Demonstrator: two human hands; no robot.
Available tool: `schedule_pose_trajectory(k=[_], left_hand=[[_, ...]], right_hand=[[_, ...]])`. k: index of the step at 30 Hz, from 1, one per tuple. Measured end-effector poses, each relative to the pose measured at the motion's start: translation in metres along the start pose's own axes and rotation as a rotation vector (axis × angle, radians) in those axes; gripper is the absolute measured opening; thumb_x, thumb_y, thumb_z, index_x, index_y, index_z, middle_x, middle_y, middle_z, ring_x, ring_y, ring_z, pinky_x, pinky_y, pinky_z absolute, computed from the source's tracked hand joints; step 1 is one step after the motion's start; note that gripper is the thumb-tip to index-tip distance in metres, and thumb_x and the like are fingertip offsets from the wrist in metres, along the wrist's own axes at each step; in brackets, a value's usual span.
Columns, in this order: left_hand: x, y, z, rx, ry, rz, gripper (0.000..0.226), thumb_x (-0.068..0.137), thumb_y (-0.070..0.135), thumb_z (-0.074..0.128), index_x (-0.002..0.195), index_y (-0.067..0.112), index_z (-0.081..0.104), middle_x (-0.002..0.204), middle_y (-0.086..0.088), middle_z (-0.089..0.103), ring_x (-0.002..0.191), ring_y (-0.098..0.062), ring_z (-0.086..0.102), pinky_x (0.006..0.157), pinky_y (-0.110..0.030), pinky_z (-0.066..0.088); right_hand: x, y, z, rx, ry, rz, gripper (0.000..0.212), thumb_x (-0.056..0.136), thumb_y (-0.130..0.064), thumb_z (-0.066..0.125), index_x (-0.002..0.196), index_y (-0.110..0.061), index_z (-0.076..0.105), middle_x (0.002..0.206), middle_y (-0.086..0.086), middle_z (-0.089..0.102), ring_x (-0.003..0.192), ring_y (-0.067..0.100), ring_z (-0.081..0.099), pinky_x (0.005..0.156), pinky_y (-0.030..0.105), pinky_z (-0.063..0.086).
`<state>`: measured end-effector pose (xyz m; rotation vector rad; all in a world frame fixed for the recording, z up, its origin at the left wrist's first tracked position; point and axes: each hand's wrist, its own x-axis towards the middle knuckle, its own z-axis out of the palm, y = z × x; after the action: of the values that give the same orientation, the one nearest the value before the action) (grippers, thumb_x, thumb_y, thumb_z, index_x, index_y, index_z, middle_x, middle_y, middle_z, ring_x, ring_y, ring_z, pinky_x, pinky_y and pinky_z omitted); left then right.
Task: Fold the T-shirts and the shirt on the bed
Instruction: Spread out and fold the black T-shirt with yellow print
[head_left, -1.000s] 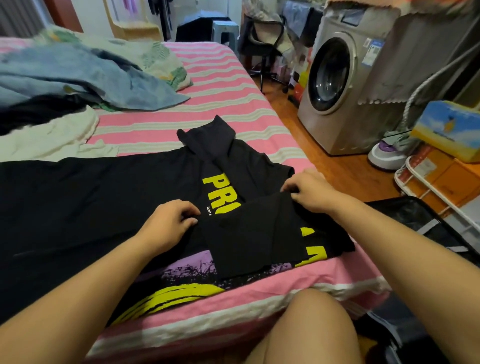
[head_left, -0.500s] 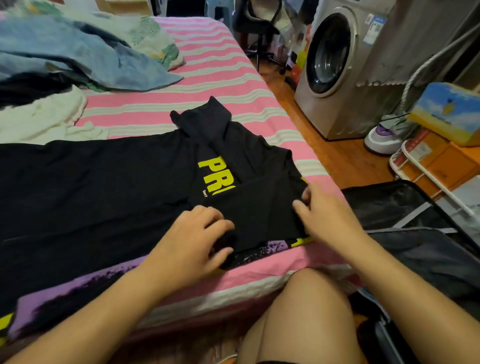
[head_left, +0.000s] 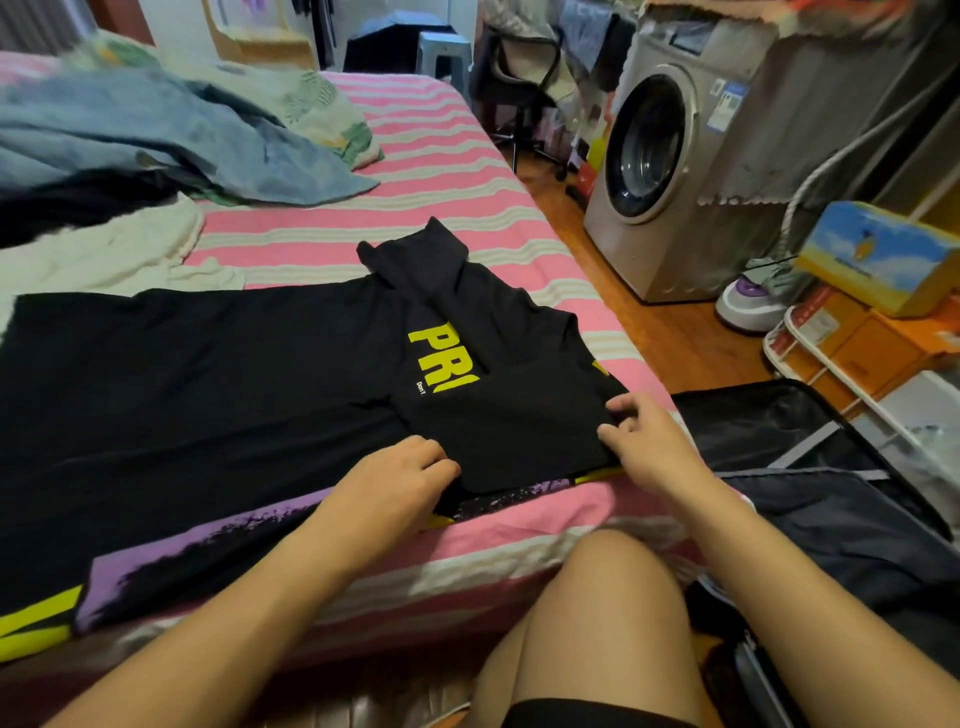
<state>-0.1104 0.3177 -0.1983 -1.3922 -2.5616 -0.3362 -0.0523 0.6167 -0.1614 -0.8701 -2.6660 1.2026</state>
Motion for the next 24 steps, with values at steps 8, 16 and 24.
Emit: schedule_pose_trajectory(k=[8, 16, 24], left_hand=[[-0.001, 0.0, -0.006, -0.108, 0.061, -0.006, 0.035, 0.093, 0.04, 0.056, 0.119, 0.022, 0.072, 0.121, 0.003, 0.062, 0.114, -0.018, 0.057, 0.101, -0.036, 0.046], [0.008, -0.069, 0.017, 0.058, -0.145, -0.415, 0.067, 0.1, 0.063, 0.013, 0.158, 0.035, 0.031, 0.161, -0.009, 0.036, 0.15, -0.032, 0.028, 0.123, -0.045, 0.025], [-0.003, -0.068, 0.035, 0.076, -0.179, -0.467, 0.063, 0.101, 0.063, -0.001, 0.161, 0.043, 0.002, 0.17, -0.001, 0.012, 0.157, -0.021, 0.004, 0.125, -0.043, 0.007]], right_hand=[[-0.004, -0.008, 0.014, -0.531, 0.174, -0.511, 0.04, 0.092, -0.02, 0.065, 0.131, -0.014, 0.057, 0.129, 0.011, 0.05, 0.12, 0.032, 0.047, 0.099, 0.047, 0.046], [0.118, -0.055, 0.012, -0.618, 0.136, -0.255, 0.049, 0.101, -0.042, 0.048, 0.143, -0.016, 0.05, 0.146, 0.014, 0.042, 0.132, 0.036, 0.036, 0.108, 0.046, 0.035], [0.197, -0.074, 0.039, -0.941, 0.099, -0.426, 0.045, 0.097, -0.049, 0.054, 0.127, -0.016, 0.064, 0.142, 0.012, 0.045, 0.129, 0.036, 0.037, 0.108, 0.045, 0.036]])
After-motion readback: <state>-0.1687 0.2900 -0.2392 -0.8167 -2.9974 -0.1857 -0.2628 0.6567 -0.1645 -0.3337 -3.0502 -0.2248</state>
